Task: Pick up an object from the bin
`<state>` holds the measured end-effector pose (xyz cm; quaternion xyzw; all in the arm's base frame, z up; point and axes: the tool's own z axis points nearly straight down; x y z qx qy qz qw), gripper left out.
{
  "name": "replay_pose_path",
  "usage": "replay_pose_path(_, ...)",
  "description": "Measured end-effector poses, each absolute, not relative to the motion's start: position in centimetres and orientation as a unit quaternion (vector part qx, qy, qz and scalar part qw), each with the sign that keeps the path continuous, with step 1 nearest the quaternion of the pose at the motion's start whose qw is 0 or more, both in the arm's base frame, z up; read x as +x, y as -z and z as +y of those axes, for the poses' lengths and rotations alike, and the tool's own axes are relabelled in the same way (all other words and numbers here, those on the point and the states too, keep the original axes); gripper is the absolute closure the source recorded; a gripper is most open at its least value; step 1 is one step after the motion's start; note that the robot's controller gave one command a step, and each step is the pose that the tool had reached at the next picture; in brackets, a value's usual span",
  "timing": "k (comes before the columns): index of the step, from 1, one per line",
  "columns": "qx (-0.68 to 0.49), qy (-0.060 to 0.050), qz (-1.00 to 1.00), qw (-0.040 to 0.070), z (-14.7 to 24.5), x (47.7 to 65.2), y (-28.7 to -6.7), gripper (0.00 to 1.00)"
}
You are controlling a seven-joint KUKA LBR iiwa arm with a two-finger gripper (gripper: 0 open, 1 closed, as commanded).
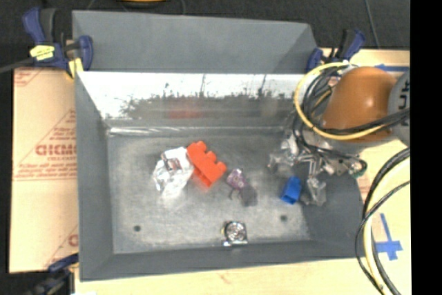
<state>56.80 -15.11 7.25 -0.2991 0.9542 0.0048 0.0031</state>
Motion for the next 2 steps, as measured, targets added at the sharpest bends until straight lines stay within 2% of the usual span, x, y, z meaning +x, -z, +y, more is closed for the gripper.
replay_pose_path(1,-0.301,0.000,0.954,0.004,-15.4,56.8,-7.3,1.00)
replay_pose_path(2,-0.289,0.003,0.957,0.005,-12.2,55.2,-18.6,1.00)
